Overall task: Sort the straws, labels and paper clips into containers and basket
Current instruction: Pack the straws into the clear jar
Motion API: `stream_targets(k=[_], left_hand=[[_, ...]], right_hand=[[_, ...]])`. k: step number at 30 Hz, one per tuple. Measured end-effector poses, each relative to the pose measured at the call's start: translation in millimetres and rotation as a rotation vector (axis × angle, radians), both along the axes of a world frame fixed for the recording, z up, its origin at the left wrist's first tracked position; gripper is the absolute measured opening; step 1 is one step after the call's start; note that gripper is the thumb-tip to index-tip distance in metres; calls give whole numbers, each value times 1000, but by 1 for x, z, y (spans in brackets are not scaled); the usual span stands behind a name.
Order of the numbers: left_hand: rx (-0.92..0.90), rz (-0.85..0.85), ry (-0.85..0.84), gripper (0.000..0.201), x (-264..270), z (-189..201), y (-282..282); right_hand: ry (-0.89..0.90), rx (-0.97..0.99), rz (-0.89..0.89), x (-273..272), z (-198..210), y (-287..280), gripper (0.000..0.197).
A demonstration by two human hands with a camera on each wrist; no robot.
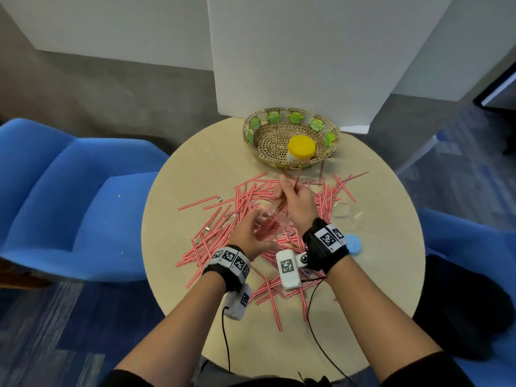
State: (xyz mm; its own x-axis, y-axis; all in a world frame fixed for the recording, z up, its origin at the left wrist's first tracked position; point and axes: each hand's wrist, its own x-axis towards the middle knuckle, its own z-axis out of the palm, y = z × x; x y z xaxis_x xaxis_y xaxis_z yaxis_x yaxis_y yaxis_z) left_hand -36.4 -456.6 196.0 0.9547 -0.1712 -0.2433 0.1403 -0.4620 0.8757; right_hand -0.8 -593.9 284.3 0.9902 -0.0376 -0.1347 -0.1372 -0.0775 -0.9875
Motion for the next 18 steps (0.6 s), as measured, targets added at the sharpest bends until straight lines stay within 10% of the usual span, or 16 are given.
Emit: stream_targets(k=[14,18], left_hand=[[42,47,-28,72,4,6,-21],[85,87,-13,68,3,3,-10]], right_hand=[[-95,-433,82,-5,-8,-69,14],[252,-763,19,2,-49,-91,39]])
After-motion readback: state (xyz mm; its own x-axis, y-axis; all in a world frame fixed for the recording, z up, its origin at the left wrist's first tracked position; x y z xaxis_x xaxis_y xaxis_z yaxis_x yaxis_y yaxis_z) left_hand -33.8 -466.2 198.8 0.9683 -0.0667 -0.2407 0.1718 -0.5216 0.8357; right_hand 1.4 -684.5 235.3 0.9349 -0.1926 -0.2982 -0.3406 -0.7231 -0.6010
